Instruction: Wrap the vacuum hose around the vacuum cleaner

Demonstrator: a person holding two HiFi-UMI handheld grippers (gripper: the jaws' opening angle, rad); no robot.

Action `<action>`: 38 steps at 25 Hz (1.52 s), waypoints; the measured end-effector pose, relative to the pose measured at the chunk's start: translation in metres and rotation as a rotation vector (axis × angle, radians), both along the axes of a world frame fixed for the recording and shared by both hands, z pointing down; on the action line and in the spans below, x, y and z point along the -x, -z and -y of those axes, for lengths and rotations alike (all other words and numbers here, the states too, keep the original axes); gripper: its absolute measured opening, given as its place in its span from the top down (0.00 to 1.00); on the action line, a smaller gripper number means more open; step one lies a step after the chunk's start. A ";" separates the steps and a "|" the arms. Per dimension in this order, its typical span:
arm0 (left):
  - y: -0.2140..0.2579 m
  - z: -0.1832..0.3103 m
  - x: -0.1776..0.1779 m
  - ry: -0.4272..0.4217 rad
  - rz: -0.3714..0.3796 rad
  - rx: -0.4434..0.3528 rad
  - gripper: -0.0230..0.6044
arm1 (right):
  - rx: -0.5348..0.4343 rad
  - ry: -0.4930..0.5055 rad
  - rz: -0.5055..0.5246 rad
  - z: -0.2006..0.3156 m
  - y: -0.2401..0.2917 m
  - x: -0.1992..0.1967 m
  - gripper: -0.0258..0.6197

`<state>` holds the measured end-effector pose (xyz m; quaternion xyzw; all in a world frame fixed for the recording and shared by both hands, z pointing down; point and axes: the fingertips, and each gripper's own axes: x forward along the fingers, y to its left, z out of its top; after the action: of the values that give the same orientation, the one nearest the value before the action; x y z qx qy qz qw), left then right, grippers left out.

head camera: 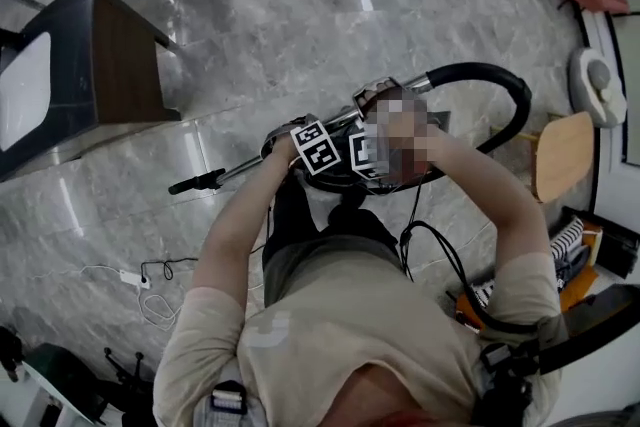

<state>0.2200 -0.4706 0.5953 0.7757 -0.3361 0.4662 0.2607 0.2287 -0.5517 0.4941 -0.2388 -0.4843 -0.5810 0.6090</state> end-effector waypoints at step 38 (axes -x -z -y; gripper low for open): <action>-0.176 0.001 0.083 0.041 -0.023 0.273 0.83 | 1.116 -1.460 0.505 -0.036 -0.097 -0.069 0.96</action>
<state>0.1365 -0.4713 0.7710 0.7312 -0.2823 0.4932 0.3773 0.2981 -0.5159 0.5910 -0.0011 -0.8385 0.2231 0.4972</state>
